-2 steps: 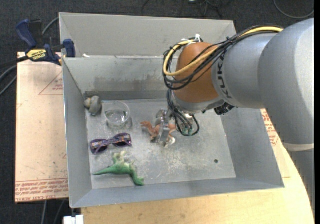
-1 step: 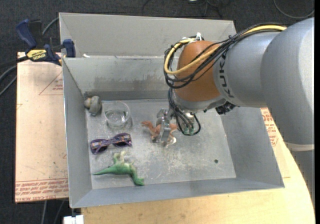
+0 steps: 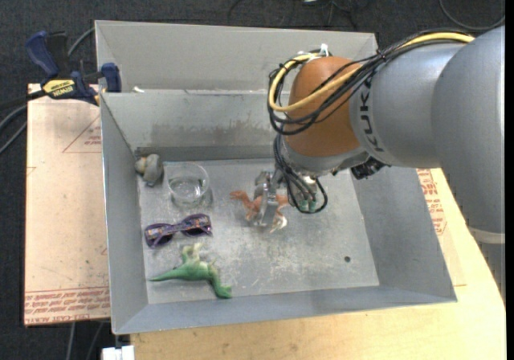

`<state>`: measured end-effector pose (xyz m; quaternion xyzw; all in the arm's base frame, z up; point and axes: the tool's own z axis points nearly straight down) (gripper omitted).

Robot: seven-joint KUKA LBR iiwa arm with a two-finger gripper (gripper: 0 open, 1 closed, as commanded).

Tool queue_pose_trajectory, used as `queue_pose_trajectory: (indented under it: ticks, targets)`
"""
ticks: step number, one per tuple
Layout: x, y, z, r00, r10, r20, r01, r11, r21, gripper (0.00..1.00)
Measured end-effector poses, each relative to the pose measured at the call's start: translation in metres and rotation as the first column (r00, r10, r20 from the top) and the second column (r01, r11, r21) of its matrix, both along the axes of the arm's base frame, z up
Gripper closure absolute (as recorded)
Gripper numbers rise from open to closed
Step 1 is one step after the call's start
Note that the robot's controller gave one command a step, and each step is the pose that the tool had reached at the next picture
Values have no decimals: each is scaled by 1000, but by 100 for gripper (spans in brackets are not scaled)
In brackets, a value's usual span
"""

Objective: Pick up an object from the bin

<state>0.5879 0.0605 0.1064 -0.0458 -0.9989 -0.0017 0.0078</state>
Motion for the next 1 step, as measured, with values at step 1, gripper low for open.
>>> queue_pose_trajectory:
  ticks: [1]
  targets:
    - [2,0,22,1000,0,9,0,1000,1,100]
